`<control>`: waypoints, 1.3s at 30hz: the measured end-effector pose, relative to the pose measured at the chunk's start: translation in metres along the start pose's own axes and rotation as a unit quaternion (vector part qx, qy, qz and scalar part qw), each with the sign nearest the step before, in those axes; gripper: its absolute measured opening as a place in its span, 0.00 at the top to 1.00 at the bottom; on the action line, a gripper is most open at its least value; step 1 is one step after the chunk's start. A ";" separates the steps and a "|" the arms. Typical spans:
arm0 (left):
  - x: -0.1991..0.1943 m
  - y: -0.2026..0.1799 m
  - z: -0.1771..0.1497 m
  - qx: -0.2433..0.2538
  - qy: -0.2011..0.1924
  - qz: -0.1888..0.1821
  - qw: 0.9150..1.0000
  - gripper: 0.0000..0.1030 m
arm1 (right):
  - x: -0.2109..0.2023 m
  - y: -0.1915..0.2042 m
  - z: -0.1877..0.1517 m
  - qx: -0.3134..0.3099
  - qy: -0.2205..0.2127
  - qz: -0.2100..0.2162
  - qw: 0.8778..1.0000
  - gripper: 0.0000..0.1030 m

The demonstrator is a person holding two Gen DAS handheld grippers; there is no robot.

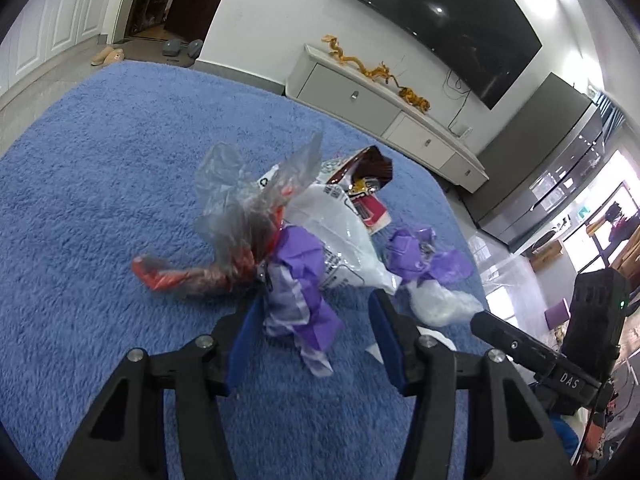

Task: Collect trash
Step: 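Grasp the purple bag with the left gripper while the right grasps a white plastic bag, then carry both bags over the trash bin and open both grippers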

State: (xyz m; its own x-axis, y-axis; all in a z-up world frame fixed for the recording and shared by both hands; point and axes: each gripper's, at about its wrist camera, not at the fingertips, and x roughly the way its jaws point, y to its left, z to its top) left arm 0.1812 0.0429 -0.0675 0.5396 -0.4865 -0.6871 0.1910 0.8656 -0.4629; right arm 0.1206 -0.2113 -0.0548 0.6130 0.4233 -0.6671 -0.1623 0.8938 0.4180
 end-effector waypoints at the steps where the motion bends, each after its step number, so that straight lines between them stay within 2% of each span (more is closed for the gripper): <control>1: 0.003 0.000 0.000 0.000 0.002 0.001 1.000 0.54 | 0.003 -0.002 0.001 0.003 0.001 0.004 1.000 0.39; 4: 0.012 0.000 0.001 -0.002 0.008 0.008 1.000 0.64 | 0.009 -0.006 0.003 0.017 0.001 0.014 1.000 0.43; 6: 0.015 -0.001 0.001 -0.005 0.009 0.011 1.000 0.68 | 0.012 -0.010 0.002 0.026 0.005 0.021 0.999 0.58; 7: 0.015 -0.001 0.000 -0.004 0.007 0.013 1.000 0.69 | 0.013 -0.012 0.002 0.029 0.007 0.024 0.999 0.61; 8: 0.014 -0.002 -0.001 -0.003 0.005 0.014 1.000 0.70 | 0.013 -0.012 0.001 0.028 0.008 0.025 0.999 0.69; 9: 0.011 -0.001 -0.004 -0.002 0.003 0.014 1.000 0.71 | 0.012 -0.012 -0.001 0.027 0.008 0.026 0.999 0.72; 17: -0.025 -0.020 -0.024 0.022 -0.020 0.013 0.999 0.72 | -0.028 -0.007 -0.006 0.028 -0.032 0.022 0.999 0.78; 26: -0.082 -0.061 -0.050 0.060 -0.044 -0.001 0.997 0.72 | -0.113 -0.017 -0.034 0.034 -0.085 -0.004 0.996 0.79; 32: -0.102 -0.115 -0.068 0.100 -0.046 -0.032 0.993 0.72 | -0.180 -0.051 -0.060 0.058 -0.121 -0.049 0.990 0.79; 39: -0.093 -0.193 -0.088 0.160 -0.024 -0.067 0.985 0.72 | -0.249 -0.094 -0.094 0.085 -0.161 -0.112 0.977 0.79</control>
State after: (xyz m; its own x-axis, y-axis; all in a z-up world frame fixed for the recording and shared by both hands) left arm 0.0217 -0.0896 0.0368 0.5296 -0.5988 -0.6009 0.5076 0.7912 -0.3411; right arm -0.0900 -0.3865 0.0143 0.8341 0.1270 -0.5368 0.1180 0.9095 0.3985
